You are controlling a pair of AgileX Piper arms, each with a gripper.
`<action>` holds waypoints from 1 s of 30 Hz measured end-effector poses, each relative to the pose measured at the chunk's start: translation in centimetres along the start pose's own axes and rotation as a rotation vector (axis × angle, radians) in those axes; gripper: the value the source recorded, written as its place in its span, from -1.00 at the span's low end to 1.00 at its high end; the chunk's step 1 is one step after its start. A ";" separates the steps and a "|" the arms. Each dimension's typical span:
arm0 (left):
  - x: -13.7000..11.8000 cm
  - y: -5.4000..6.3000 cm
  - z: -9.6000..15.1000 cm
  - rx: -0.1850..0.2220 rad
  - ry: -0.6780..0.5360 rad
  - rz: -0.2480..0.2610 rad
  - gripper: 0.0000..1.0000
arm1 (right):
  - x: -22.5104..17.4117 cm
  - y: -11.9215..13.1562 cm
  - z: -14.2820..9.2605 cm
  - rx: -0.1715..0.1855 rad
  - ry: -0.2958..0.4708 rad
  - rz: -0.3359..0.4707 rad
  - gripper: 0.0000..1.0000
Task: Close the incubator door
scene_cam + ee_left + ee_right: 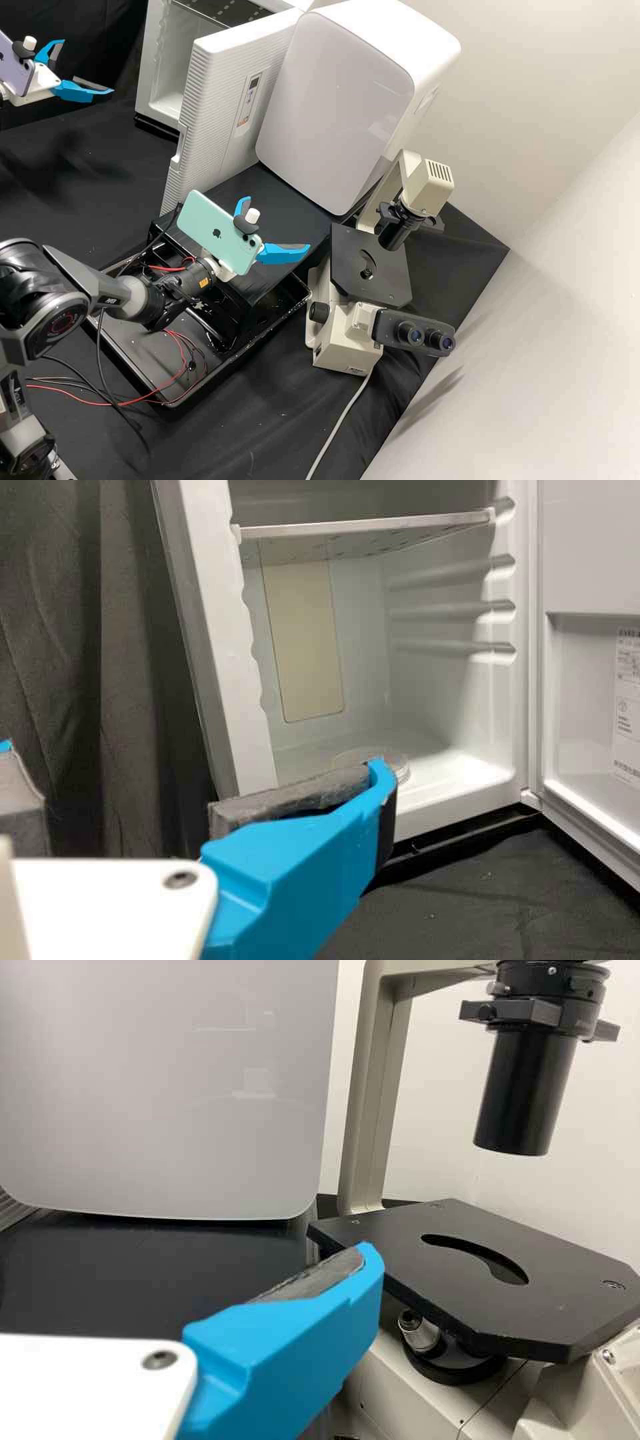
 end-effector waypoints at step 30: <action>0.0 0.0 0.0 0.000 0.000 0.000 1.00 | 1.7 1.6 -4.5 0.008 0.189 0.102 -1.00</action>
